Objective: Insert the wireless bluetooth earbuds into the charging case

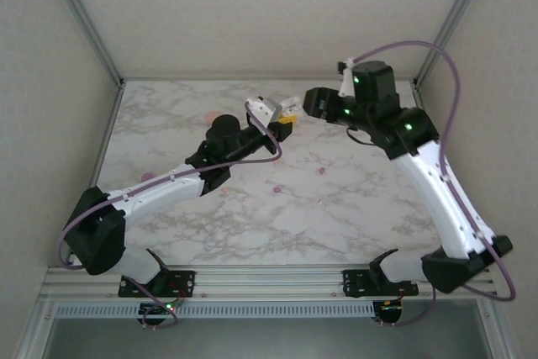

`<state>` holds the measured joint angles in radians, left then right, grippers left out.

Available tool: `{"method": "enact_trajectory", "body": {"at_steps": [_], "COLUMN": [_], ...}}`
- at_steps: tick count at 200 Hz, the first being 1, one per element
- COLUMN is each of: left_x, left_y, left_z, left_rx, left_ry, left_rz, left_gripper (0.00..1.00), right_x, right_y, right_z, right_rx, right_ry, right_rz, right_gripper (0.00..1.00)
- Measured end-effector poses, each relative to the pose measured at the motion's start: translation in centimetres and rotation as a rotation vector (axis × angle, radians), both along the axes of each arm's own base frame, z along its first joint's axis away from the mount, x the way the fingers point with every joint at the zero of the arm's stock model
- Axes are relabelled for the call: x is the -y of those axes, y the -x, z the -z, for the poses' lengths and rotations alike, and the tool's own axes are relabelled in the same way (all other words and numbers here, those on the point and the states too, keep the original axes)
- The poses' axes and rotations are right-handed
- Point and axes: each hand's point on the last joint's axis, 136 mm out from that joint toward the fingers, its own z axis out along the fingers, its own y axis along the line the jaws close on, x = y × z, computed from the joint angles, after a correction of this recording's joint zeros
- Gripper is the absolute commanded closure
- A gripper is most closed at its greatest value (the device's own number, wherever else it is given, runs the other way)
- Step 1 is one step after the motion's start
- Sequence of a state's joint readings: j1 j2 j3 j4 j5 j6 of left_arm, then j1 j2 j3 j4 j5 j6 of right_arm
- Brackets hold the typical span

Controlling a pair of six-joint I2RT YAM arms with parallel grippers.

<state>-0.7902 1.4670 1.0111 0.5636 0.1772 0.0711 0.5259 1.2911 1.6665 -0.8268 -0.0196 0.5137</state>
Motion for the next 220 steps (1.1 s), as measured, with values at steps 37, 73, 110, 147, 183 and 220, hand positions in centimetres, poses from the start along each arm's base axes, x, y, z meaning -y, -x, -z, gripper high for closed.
{"method": "enact_trajectory", "body": {"at_steps": [37,73,110,147,183,220], "left_x": [-2.4,-5.2,-6.7,-7.4,-7.7,-7.7], "left_y": [0.4,0.9,1.4,1.7,1.7,1.7], "left_z": [0.3,-0.1,-1.5,-2.3,-2.4,-2.1], "left_rx": [-0.007,0.013,0.045,0.058,0.058,0.050], "left_ry": [-0.022,-0.041,-0.034,-0.023,-0.023,-0.034], "left_rz": [-0.082,-0.162,-0.198,-0.213,-0.224,-0.224], "left_gripper": [0.81,0.81,0.81,0.81,0.81,0.81], "right_x": [8.4,8.2,4.8,3.3,3.0,2.8], "right_y": [1.2,2.6,5.4,6.5,7.1,7.7], "right_z": [5.7,18.0,26.9,30.6,32.9,35.5], "right_rx": [-0.097,-0.437,-0.690,-0.763,-0.818,-0.886], "right_ry": [0.086,0.191,0.367,0.498,0.582,0.666], "right_rz": [0.235,0.149,-0.102,-0.237,-0.305,-0.345], "right_gripper": [0.47,0.54,0.51,0.51,0.55,0.56]}}
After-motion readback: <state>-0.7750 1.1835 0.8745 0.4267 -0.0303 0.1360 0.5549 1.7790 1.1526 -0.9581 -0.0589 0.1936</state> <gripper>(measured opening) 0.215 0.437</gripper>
